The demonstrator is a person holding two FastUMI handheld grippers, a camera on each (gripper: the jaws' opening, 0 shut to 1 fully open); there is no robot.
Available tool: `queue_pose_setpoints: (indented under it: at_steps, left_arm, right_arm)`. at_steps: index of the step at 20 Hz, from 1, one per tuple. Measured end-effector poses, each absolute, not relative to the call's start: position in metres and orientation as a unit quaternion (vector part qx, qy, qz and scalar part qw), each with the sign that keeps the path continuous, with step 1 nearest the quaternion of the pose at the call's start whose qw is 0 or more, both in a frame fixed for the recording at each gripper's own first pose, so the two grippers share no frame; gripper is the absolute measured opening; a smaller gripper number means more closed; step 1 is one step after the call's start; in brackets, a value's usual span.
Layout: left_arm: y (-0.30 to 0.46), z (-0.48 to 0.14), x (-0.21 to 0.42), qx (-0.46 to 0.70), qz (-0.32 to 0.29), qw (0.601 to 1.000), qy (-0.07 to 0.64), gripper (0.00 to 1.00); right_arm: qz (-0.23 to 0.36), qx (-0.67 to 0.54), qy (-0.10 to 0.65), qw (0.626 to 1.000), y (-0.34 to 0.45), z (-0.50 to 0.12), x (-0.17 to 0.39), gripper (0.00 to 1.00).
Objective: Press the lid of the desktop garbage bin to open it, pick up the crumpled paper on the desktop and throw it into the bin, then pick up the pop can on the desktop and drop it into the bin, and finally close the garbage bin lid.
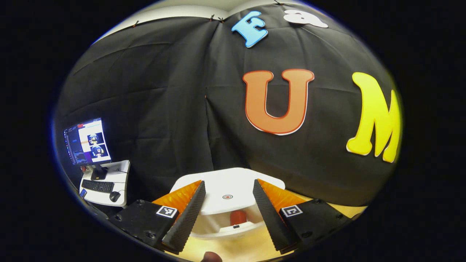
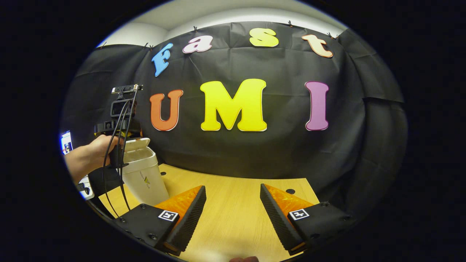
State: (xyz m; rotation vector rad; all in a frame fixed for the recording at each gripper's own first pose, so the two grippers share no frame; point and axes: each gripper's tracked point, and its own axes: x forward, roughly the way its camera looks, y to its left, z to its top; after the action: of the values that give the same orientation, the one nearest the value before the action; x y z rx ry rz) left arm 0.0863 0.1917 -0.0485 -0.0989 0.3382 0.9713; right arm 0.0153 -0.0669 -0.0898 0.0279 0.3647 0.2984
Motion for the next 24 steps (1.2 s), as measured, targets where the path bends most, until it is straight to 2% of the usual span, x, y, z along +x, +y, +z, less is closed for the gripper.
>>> queue_pose_setpoints:
  at_steps: [5,12,20,24]
  left_arm:
    - [0.188,-0.094,0.086,-0.058,0.456,0.868,0.187,0.88]
    - [0.184,-0.110,0.083,-0.052,0.448,0.873,0.185,0.87]
    - [0.181,-0.116,0.080,-0.029,0.433,0.889,0.145,0.86]
    - [0.181,-0.107,0.081,-0.003,0.419,0.900,0.123,0.87]
  right_arm:
    - [0.138,0.004,0.190,0.972,-0.077,-0.096,0.013,0.94]
    - [0.140,0.016,0.200,0.969,-0.069,-0.106,0.009,0.94]
    - [0.143,0.043,0.220,0.964,-0.063,-0.127,0.001,0.94]
    - [0.128,0.044,0.204,0.970,-0.064,-0.118,0.009,0.94]
